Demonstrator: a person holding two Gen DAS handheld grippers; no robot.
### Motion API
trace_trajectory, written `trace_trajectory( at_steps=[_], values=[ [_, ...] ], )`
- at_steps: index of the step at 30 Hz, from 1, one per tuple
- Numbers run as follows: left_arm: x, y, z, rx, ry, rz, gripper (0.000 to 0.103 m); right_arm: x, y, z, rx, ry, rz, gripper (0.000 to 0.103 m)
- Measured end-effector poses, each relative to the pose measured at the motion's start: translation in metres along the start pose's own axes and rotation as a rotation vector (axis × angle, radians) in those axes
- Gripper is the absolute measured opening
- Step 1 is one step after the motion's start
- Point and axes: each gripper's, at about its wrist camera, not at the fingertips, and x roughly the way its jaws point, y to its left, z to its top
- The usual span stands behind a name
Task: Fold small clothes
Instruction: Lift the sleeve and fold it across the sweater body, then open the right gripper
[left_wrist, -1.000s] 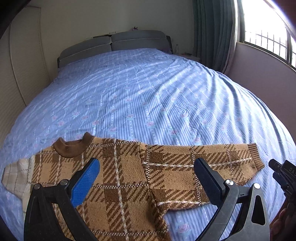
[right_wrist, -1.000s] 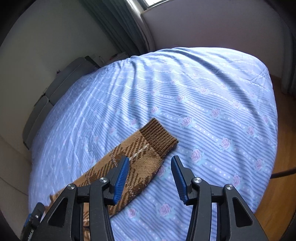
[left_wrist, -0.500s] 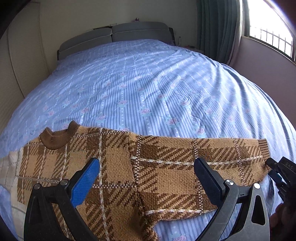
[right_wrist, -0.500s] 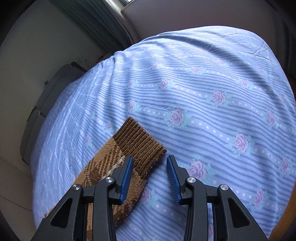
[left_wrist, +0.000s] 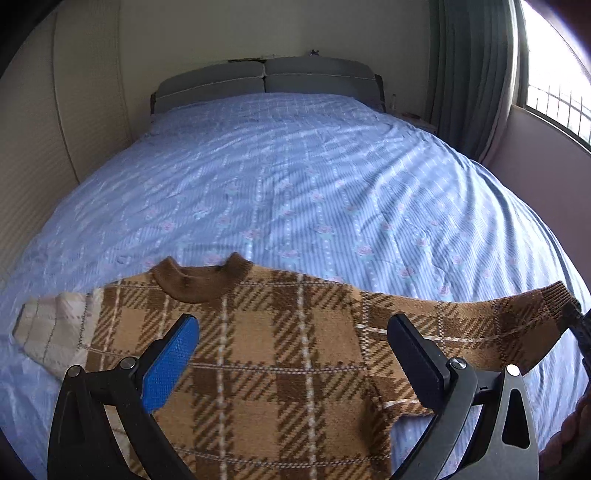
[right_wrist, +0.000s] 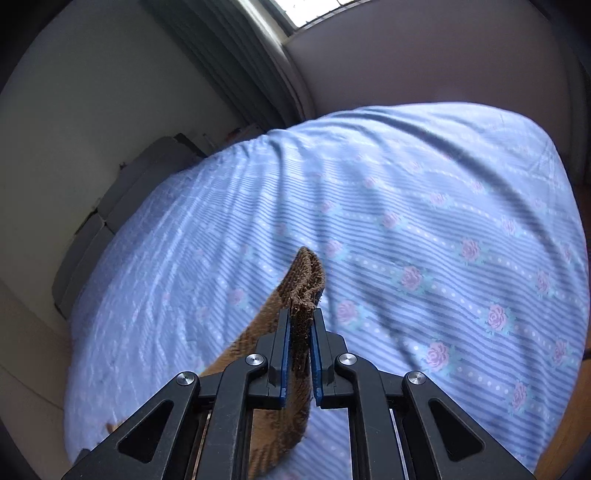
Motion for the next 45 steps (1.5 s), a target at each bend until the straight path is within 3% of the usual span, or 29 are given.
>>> trace_trajectory(
  at_steps=[5,10,16,20,25,32,37,45],
  values=[
    [-0.024,0.073,0.004,-0.062,-0.031,0.060,0.103,-0.044,0.086,-0.012,-0.190,-0.079,0.080,0.011],
    [-0.043,0.154,0.002,-0.138,-0.040,0.118,0.103,-0.078,0.176,-0.051,-0.396,-0.125,0.149,0.011],
    [-0.059,0.240,-0.018,-0.213,-0.047,0.207,0.103,-0.093,0.269,-0.134,-0.669,-0.137,0.214,0.011],
    [-0.070,0.295,-0.042,-0.250,-0.040,0.270,0.103,-0.091,0.314,-0.201,-0.801,-0.080,0.257,0.011],
    [-0.076,0.346,-0.071,-0.302,-0.014,0.314,0.103,-0.084,0.344,-0.278,-0.930,-0.003,0.301,0.011],
    [-0.068,0.385,-0.095,-0.345,0.029,0.324,0.103,-0.065,0.373,-0.367,-1.021,0.116,0.311,0.011],
    [-0.065,0.398,-0.104,-0.360,0.037,0.321,0.103,-0.054,0.381,-0.396,-1.048,0.144,0.288,0.011],
    [-0.056,0.406,-0.113,-0.368,0.062,0.316,0.103,-0.043,0.381,-0.410,-1.040,0.191,0.283,0.015]
  ],
)
